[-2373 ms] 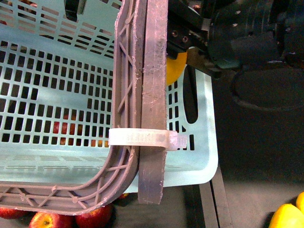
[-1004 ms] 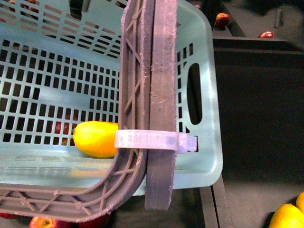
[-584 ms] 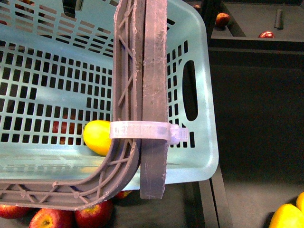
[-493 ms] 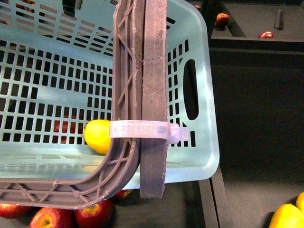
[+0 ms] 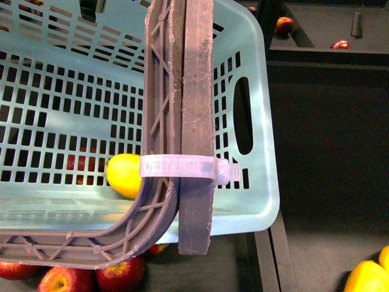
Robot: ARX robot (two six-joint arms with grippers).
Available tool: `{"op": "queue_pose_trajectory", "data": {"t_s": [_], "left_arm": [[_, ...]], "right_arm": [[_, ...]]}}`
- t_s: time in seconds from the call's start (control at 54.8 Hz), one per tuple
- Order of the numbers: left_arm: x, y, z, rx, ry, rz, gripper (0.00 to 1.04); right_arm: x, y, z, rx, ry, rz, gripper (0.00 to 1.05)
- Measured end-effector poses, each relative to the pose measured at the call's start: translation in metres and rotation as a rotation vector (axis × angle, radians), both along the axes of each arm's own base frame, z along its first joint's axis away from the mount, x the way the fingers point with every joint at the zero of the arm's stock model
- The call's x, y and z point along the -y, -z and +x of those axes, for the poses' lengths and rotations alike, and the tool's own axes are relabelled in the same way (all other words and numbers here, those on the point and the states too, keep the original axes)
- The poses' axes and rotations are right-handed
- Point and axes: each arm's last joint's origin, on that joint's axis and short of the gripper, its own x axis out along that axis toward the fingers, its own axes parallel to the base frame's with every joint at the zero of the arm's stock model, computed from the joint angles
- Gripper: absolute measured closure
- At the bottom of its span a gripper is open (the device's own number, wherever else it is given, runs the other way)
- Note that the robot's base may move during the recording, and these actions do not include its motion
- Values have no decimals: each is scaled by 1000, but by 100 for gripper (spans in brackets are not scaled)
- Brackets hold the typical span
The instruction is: Pick mango and avocado into basket
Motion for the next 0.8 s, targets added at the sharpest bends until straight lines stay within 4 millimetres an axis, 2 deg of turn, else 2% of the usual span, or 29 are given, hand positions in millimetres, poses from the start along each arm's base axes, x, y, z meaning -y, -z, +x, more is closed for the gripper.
{"op": "queue_pose_trajectory", "data": {"t_s": [0.055,0.146,0.237,0.402,0.511,0.803], "left_arm": [[0,0,0,1,1,0,98],[0,0,0,2,1,1,98],[0,0,0,-1,1,0,98],[0,0,0,0,1,0,98],[0,0,0,1,0,1,98],[0,0,0,1,1,1,98]], "right_arm": [[-3,3,-2,82,-65,-68,18],[-7,7,-14,215,-138,-230,38],[-7,9,-25,232,-136,-295,57],[-7,14,-35,223,-141,-317,80],[-7,17,-44,224,-142,-324,103],[-7,30,-58,220,-143,-329,102]]}}
